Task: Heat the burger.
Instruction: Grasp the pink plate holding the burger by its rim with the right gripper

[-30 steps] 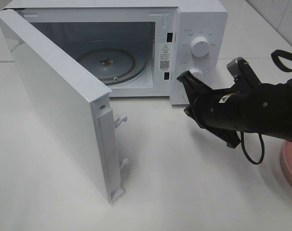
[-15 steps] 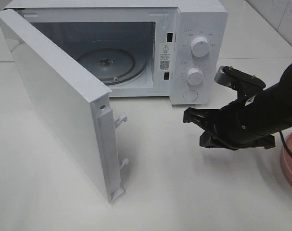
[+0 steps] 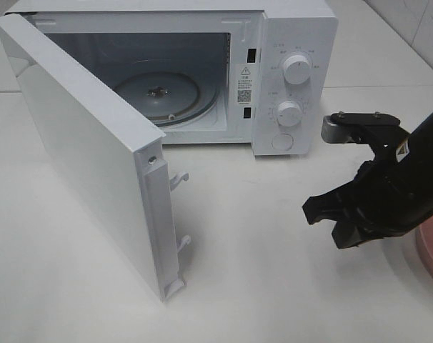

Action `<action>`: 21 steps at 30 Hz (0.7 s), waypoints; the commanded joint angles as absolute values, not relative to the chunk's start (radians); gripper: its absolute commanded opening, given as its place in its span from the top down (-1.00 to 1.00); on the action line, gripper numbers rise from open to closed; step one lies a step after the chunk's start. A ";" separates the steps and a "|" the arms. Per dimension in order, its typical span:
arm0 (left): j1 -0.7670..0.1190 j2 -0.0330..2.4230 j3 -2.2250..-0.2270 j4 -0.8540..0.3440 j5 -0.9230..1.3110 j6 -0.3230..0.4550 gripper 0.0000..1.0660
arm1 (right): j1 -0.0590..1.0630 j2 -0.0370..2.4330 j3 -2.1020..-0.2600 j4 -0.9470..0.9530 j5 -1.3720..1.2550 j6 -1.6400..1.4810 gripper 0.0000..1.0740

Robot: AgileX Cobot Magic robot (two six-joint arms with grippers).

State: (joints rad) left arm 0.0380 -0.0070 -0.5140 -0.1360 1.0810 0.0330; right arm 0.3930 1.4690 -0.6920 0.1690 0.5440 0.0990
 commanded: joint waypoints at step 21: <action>0.040 -0.022 -0.514 -0.136 1.067 0.035 -0.88 | 0.162 1.423 -0.716 -0.092 0.715 0.090 -0.91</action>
State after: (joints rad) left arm 0.0380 -0.0070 -0.5140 -0.1360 1.0810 0.0330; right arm 0.1700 1.4320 -0.7140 -0.0780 0.7010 0.0990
